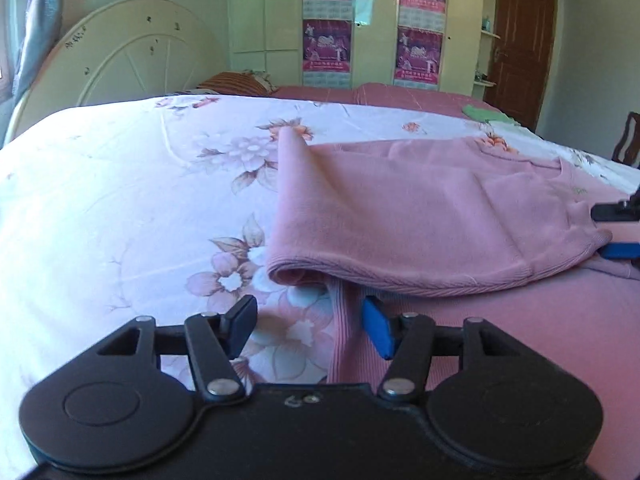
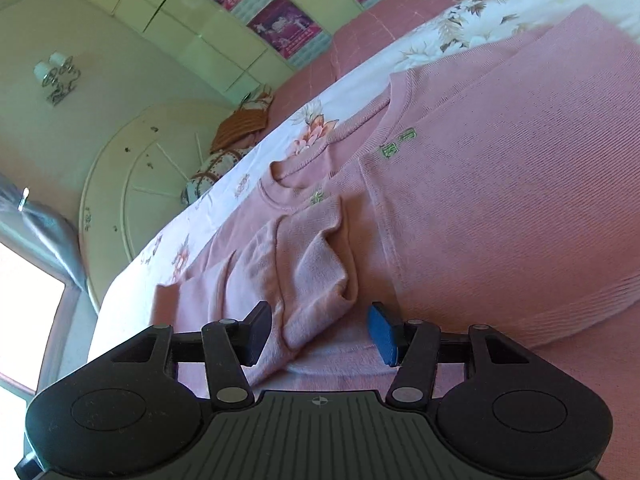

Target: Fold small clothes

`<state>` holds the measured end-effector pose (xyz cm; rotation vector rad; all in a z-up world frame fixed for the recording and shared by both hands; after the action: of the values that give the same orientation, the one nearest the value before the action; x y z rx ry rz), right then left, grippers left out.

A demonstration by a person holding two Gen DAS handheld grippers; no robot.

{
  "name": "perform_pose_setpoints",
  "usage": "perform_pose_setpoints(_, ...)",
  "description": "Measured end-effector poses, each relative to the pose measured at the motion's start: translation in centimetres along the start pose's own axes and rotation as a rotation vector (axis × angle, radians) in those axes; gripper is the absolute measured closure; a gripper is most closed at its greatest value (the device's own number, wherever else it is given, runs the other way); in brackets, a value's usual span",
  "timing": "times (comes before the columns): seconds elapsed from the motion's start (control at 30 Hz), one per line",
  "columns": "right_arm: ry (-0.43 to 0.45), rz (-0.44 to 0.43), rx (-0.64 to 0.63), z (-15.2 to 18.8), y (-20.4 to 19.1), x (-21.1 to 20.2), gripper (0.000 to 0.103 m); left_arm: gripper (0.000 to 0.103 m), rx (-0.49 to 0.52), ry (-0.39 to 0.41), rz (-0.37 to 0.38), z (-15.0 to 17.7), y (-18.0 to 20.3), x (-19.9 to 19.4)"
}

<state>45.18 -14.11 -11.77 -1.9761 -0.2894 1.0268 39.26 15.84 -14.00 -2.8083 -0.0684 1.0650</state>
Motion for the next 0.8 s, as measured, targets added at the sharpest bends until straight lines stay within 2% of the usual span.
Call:
perform_pose_setpoints(0.03,0.014,0.008,0.003,-0.2,-0.1,0.2,0.050,0.047,0.011,0.010,-0.003,-0.3,0.1,0.2)
perform_pose_setpoints(0.07,0.017,0.024,-0.008,-0.3,-0.4,0.4,0.082,0.047,0.018,0.015,-0.007,-0.5,0.1,0.5)
perform_pose_setpoints(0.1,0.004,0.049,-0.027,-0.4,-0.6,0.6,0.098,0.048,0.019,0.017,-0.007,-0.6,0.1,0.8)
perform_pose_setpoints(0.17,0.049,0.057,-0.087,-0.6,-1.5,-0.4,0.098,0.050,0.022,0.027,-0.004,-0.8,0.1,0.9)
perform_pose_setpoints(0.27,0.203,0.049,-0.180,-1.4,-3.0,-4.8,0.099,0.049,0.043,0.049,-0.014,-0.8,0.3,0.6)
perform_pose_setpoints(0.33,0.272,0.072,-0.185,-1.9,-2.3,-7.0,0.099,0.050,0.051,0.048,-0.003,-0.6,0.4,0.7)
perform_pose_setpoints(0.4,0.224,0.123,-0.162,-2.2,-0.6,-6.6,0.098,0.057,0.043,0.053,0.011,-0.6,0.3,0.7)
perform_pose_setpoints(0.47,0.201,0.132,-0.126,-2.0,0.7,-6.2,0.098,0.061,0.034,0.064,0.021,-0.8,0.2,0.5)
perform_pose_setpoints(0.57,0.211,0.135,-0.140,-1.6,0.5,-6.3,0.098,0.065,0.047,0.087,0.034,-1.2,0.1,0.5)
perform_pose_setpoints(0.67,0.206,0.138,-0.137,-1.6,0.5,-5.8,0.098,0.079,0.051,0.051,0.058,-1.1,0.1,1.4)
perform_pose_setpoints(0.8,0.208,0.146,-0.137,-1.7,0.8,-6.1,0.098,0.082,0.014,0.046,0.074,-1.1,-0.1,1.6)
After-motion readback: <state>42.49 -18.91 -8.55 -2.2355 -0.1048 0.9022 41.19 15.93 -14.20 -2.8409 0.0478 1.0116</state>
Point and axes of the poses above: each gripper's, at about its wrist camera, not at the fingertips, and x roughly the way its jaws point, y to its right, z to its underside, the point moved 4 cm from there along x, roughly the way its jaws point, and after that the axes turned 9 degrees about x, right-handed, at the moved point
